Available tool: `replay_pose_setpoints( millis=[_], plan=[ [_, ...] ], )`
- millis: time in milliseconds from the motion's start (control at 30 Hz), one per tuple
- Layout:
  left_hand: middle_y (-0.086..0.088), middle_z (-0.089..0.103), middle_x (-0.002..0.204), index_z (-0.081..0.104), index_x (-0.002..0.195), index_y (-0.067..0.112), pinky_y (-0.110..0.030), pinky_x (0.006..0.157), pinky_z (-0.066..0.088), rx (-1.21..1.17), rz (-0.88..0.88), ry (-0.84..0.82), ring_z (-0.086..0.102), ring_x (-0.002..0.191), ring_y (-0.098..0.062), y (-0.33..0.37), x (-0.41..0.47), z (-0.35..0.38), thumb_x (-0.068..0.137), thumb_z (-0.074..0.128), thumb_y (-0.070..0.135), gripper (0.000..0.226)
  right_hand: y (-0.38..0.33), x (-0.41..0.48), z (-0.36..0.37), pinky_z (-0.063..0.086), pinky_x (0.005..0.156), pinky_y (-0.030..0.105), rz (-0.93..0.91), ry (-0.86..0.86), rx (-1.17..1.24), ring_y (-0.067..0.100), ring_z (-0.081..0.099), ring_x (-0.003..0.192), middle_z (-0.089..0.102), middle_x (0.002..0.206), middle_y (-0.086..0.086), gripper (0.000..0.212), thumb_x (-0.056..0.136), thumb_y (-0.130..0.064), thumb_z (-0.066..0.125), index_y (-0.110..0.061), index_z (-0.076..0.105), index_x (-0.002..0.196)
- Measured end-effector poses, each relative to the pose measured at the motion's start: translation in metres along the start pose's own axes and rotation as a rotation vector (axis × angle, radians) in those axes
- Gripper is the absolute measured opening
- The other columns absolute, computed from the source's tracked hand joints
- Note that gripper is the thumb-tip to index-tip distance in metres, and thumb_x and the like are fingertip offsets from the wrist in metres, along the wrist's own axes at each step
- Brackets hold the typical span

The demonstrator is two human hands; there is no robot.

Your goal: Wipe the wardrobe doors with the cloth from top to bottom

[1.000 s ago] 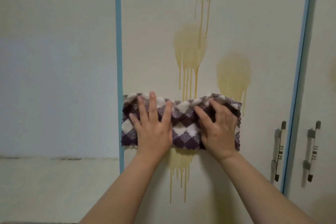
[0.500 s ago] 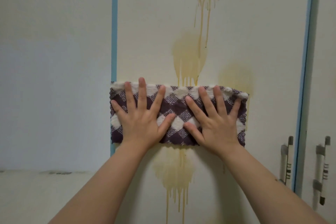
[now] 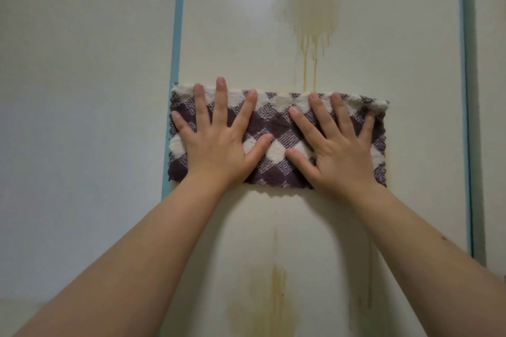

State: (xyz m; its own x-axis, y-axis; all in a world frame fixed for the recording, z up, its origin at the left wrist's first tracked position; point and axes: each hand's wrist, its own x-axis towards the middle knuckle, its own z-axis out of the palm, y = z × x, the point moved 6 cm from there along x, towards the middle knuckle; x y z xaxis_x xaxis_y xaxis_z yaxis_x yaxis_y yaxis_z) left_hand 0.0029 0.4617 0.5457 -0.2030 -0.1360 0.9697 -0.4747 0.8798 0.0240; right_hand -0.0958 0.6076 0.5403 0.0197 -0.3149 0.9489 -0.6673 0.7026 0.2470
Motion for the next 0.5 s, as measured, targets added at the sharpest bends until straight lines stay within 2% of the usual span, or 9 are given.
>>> replay_pose_setpoints(
  millis=[167,333,500],
  plan=[
    [0.002,-0.025,0.153,-0.016,0.139,0.05,-0.067,0.103,-0.005,0.017,0.0,0.01,-0.023,0.139,-0.031,0.0,0.036,-0.005,0.071,-0.003,0.077,0.075,0.011,0.032,-0.006,0.002,0.105,0.067,0.025,-0.002,0.005,0.019,0.002,0.144,0.011,0.157,-0.009,0.065,0.084,-0.068,0.021,-0.044,0.015,0.144],
    [0.003,-0.026,0.153,-0.015,0.138,0.051,-0.065,0.104,-0.006,0.02,0.017,0.026,-0.024,0.139,-0.029,0.001,0.08,-0.019,0.078,0.009,0.077,0.07,0.02,0.076,-0.017,-0.008,0.108,0.06,0.033,-0.01,0.006,0.012,-0.016,0.143,-0.009,0.156,-0.017,0.069,0.076,-0.073,0.003,-0.052,-0.004,0.141],
    [0.005,-0.021,0.154,-0.011,0.139,0.053,-0.064,0.105,-0.006,0.018,0.033,0.052,-0.021,0.14,-0.027,-0.001,0.132,-0.032,0.076,0.01,0.078,0.071,0.031,0.125,-0.026,-0.007,0.109,0.06,0.022,0.006,0.003,0.01,-0.017,0.142,-0.012,0.155,-0.019,0.071,0.073,-0.075,-0.001,-0.054,-0.006,0.14]
  ],
)
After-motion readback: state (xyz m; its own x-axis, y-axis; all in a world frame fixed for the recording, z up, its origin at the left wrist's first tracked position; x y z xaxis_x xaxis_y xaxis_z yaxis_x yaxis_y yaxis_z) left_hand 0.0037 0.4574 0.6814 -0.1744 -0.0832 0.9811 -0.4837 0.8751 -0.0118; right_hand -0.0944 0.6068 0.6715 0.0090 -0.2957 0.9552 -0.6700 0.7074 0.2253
